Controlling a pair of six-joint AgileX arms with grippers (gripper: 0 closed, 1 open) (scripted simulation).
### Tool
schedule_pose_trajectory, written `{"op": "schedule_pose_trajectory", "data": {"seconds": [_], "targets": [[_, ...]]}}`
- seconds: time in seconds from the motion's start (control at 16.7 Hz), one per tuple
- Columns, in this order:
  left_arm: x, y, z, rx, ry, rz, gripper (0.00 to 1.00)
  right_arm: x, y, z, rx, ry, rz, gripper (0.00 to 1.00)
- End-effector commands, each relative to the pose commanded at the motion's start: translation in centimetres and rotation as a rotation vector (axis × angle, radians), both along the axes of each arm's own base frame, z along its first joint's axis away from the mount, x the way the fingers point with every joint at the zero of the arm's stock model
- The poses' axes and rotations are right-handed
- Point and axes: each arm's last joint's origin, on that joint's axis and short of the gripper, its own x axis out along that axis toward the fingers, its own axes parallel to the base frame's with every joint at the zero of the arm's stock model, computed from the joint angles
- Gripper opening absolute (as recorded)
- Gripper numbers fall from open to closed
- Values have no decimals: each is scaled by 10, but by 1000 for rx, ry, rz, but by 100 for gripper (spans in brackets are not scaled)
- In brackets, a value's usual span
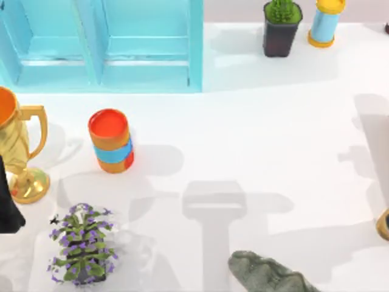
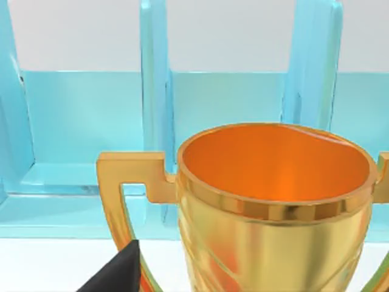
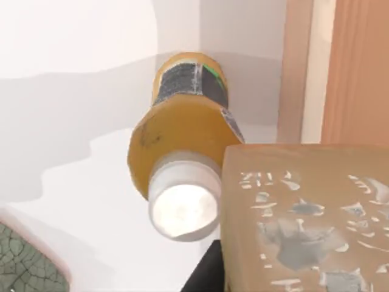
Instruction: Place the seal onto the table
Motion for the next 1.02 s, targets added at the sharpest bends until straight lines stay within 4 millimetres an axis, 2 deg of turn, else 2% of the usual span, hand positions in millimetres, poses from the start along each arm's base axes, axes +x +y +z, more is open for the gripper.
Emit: {"op": "schedule_pose_trajectory", "data": {"seconds": [0.12, 0.36, 0.48, 0.6, 0.66, 0.78, 0.9, 1.02], "targets": [[0, 0, 0, 0, 0, 0, 100, 0, 1, 10, -10, -36, -25, 0], [0, 0, 0, 0, 0, 0, 100, 4, 17, 53, -15, -197, -106, 0], [0, 0, 0, 0, 0, 0, 100, 16, 33, 69, 2, -260, -140, 0], [0, 0, 0, 0, 0, 0, 100, 37, 53, 71, 25, -281, -163, 0], [0, 0, 0, 0, 0, 0, 100, 51, 66, 66, 35, -274, -167, 0], [0, 0, 0, 0, 0, 0, 100, 81, 95, 43, 44, -225, -161, 0], [0, 0, 0, 0, 0, 0, 100, 109, 126, 5, 37, -154, -135, 0], [0, 0, 0, 0, 0, 0, 100, 128, 155, -37, 25, -88, -95, 0]]}}
